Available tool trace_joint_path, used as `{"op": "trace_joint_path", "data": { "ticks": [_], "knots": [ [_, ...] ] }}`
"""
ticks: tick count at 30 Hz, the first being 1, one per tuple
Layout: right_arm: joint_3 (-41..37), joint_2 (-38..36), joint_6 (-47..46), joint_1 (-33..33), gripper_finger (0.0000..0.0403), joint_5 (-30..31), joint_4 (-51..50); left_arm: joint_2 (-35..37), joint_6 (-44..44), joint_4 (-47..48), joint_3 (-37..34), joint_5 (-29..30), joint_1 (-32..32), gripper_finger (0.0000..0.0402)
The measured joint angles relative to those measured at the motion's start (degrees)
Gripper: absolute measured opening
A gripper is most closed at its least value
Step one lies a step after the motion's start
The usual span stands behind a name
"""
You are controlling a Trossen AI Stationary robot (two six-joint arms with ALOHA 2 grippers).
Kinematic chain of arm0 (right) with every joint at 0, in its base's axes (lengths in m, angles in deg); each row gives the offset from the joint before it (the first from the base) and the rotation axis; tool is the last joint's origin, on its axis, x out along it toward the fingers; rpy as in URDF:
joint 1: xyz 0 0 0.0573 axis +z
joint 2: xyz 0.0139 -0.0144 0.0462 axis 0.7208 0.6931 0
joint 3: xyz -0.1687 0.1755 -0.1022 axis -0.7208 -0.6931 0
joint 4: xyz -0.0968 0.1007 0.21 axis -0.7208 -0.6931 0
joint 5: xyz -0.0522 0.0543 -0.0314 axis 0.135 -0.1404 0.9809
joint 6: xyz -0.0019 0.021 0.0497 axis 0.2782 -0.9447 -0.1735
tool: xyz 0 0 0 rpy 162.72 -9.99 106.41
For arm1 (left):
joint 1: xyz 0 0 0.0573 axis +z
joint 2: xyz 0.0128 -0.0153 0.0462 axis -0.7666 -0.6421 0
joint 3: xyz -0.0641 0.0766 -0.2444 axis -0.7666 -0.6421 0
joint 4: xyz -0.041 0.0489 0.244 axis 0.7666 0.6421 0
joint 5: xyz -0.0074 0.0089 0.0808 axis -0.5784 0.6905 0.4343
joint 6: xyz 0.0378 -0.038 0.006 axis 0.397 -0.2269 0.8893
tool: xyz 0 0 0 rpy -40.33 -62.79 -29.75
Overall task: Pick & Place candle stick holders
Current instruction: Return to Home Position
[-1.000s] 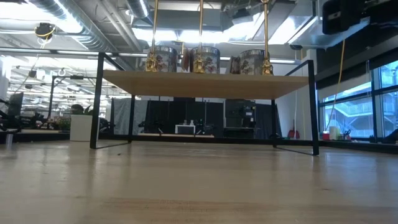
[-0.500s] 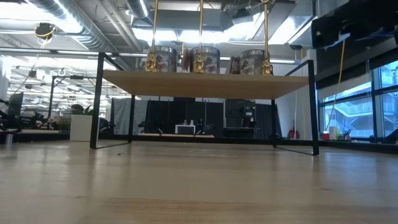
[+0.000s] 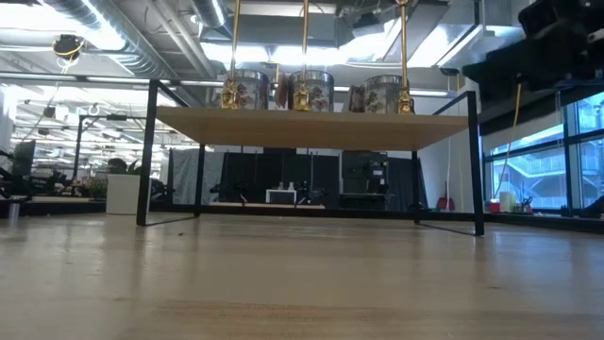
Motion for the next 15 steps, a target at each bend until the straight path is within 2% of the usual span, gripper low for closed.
{"op": "trace_joint_path", "data": {
  "ticks": [6,11,15],
  "knots": [
    [-0.21,-4.53,-4.82,0.0,0.0211,7.88,-3.87,0.0,-0.04,-0.02,0.0,0.93,-0.53,0.0001],
    [-0.15,-5.36,-4.76,0.06,0.0211,6.32,-7.82,0.0,-0.21,-0.02,0.0,0.95,-0.53,0.0001],
    [-0.13,-5.36,-8.71,0.09,0.0211,5.48,-7.36,0.0,-0.15,-0.02,0.0,0.97,-0.53,0.0001]
  ]
}}
